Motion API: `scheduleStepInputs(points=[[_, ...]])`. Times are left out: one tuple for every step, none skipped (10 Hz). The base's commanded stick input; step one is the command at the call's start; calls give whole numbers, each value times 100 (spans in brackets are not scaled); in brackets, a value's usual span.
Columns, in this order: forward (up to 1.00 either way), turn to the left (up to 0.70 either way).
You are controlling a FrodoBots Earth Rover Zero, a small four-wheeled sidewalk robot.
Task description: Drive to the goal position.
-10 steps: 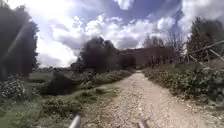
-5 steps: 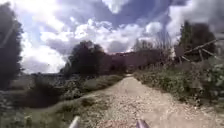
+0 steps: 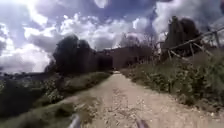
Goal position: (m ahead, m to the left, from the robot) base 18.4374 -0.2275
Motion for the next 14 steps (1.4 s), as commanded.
scheduleStepInputs(points=[[100, 0], [100, 0], [100, 0], [100, 0], [100, 0], [100, 0], [100, 0], [100, 19], [100, 21], [100, 12], [100, 3], [100, 0], [100, 0], [100, 0]])
